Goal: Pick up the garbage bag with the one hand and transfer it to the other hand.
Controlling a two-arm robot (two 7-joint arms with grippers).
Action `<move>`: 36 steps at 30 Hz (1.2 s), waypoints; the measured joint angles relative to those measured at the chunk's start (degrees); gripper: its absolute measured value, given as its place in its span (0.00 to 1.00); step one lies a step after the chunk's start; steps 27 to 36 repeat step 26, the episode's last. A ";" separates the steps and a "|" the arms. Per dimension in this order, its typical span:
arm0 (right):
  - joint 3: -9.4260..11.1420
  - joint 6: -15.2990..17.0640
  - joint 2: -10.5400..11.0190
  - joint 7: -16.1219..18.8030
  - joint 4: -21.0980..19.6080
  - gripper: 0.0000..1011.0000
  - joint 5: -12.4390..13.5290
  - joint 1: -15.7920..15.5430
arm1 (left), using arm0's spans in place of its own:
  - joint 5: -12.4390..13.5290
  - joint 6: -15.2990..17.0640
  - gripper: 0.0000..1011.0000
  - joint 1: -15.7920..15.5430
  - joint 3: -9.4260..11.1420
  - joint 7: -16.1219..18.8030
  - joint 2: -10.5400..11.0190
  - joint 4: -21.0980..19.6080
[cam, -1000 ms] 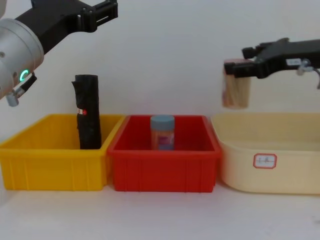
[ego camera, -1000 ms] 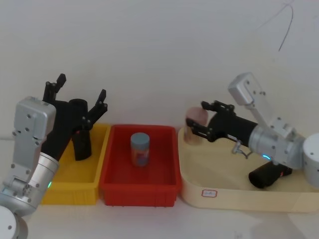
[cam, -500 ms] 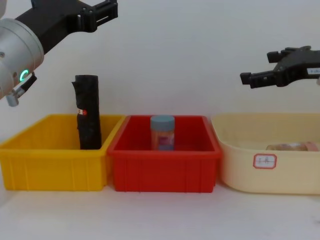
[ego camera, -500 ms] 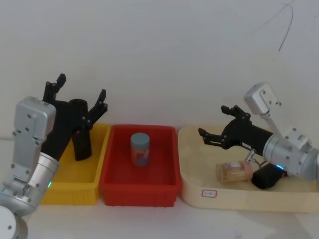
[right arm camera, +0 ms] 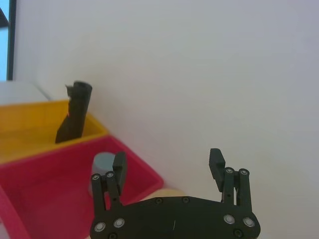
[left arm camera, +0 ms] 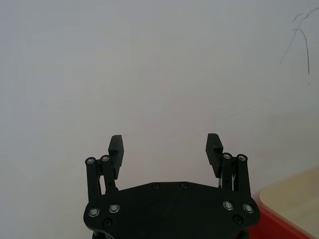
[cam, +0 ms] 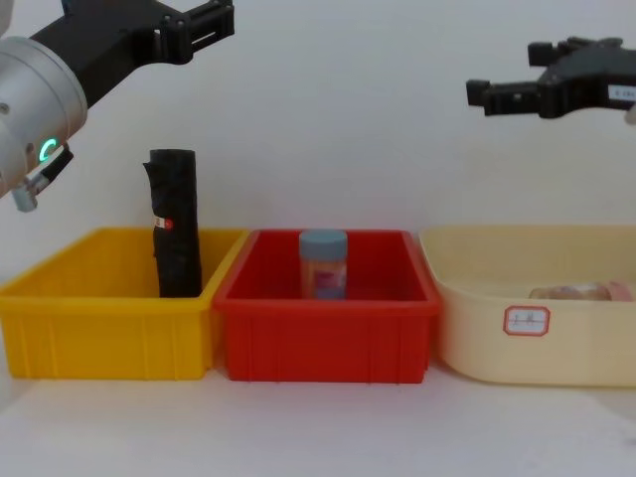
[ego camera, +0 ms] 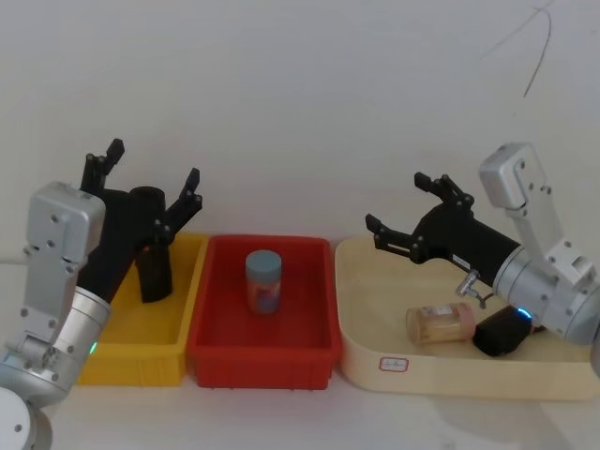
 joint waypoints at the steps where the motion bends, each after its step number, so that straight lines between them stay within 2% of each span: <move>1: 0.21 -0.24 -0.11 -0.24 -0.71 0.99 0.21 -0.36 | 0.00 0.00 0.99 0.00 0.00 0.00 0.00 0.00; 17: 1.43 -1.73 -0.64 -1.56 -4.19 0.99 1.41 -2.36 | 0.00 0.00 0.99 0.00 0.00 0.00 0.00 0.00; 36: 1.65 -1.99 -0.75 -1.84 -4.89 0.99 1.67 -2.81 | 0.00 0.00 0.99 0.00 0.00 0.00 0.00 0.00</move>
